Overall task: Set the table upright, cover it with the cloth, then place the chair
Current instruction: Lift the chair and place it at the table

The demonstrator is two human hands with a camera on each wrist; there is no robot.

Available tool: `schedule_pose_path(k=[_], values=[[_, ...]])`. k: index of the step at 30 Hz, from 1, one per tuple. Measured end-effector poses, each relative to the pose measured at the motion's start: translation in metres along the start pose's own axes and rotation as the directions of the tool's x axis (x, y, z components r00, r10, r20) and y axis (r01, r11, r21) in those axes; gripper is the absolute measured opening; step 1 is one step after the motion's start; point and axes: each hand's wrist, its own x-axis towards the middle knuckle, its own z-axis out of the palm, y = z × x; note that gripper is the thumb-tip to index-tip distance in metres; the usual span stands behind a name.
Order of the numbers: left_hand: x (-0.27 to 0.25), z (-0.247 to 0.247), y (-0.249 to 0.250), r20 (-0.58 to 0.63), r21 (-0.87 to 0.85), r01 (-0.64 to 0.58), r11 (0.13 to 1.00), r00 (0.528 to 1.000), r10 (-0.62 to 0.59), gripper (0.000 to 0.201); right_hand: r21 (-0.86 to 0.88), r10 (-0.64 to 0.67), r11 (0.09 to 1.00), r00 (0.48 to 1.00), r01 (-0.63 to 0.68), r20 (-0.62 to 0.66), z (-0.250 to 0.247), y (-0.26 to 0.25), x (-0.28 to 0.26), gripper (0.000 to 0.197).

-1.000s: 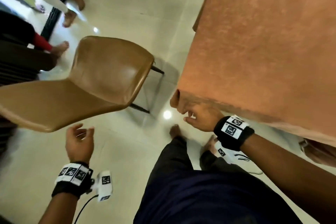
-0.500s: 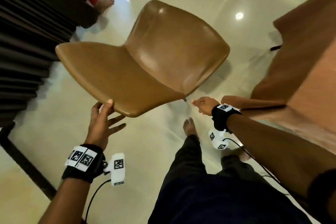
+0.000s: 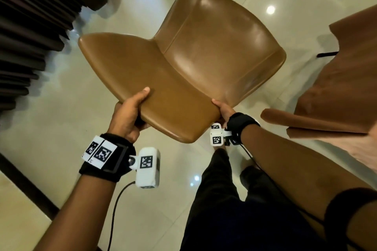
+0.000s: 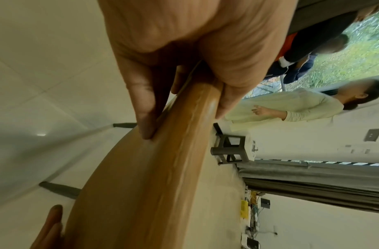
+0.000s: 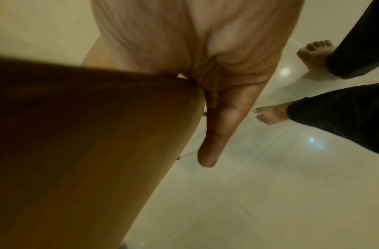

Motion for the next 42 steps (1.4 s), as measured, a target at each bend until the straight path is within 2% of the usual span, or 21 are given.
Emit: schedule_pose_path(k=[3,7,10,15,19,21,24,26,28,31,35,39,42], values=[[0.005,-0.002,0.006,-0.071,0.009,-0.030,1.000,0.997,0.030,0.047,0.071,-0.012,0.997,1.000,0.010,0.021,0.002,0.002,-0.001,0.059],[0.004,-0.001,0.004,-0.072,0.005,-0.063,0.998,0.995,0.063,0.037,0.094,-0.007,0.996,0.999,0.003,0.043,0.003,0.001,-0.006,0.047],[0.004,-0.003,0.005,-0.060,0.011,-0.084,0.996,0.995,0.085,0.044,0.090,0.024,0.996,0.999,-0.026,0.026,0.006,0.000,-0.014,0.044],[0.004,-0.015,0.016,-0.027,0.008,-0.111,0.994,0.993,0.111,0.049,0.135,-0.023,0.991,0.997,0.014,0.069,0.008,0.002,-0.034,0.018],[-0.014,-0.036,0.017,-0.042,-0.003,-0.119,0.993,0.992,0.118,0.054,0.218,-0.011,0.976,0.992,-0.016,0.125,0.007,0.017,-0.059,0.018],[-0.032,-0.045,0.010,-0.051,-0.003,-0.130,0.991,0.990,0.130,0.054,0.265,-0.008,0.964,0.987,-0.036,0.160,0.004,0.033,-0.072,0.013],[-0.067,-0.052,-0.005,-0.053,0.006,-0.157,0.988,0.986,0.158,0.051,0.378,0.033,0.920,0.980,-0.107,0.196,-0.005,0.063,-0.087,0.027],[-0.095,-0.052,-0.020,-0.082,0.008,-0.178,0.984,0.981,0.178,0.049,0.399,0.048,0.905,0.969,-0.146,0.244,-0.016,0.085,-0.100,0.023],[-0.127,-0.049,-0.037,-0.122,0.001,-0.194,0.981,0.974,0.193,0.045,0.350,0.068,0.921,0.954,-0.172,0.290,-0.030,0.107,-0.113,0.014],[-0.174,-0.045,-0.071,-0.181,0.010,-0.204,0.979,0.963,0.202,0.039,0.232,0.088,0.959,0.948,-0.164,0.306,-0.052,0.145,-0.121,0.017],[-0.234,-0.042,-0.125,-0.253,0.005,-0.213,0.977,0.945,0.207,0.041,0.106,0.112,0.983,0.949,-0.149,0.294,-0.085,0.199,-0.127,0.020],[-0.294,-0.045,-0.181,-0.300,-0.044,-0.221,0.974,0.933,0.198,0.028,-0.104,0.086,0.993,0.952,-0.058,0.295,-0.119,0.249,-0.150,0.027],[-0.331,-0.050,-0.220,-0.332,-0.092,-0.244,0.965,0.922,0.201,0.021,-0.073,0.113,0.993,0.952,-0.096,0.284,-0.143,0.284,-0.158,0.025]])
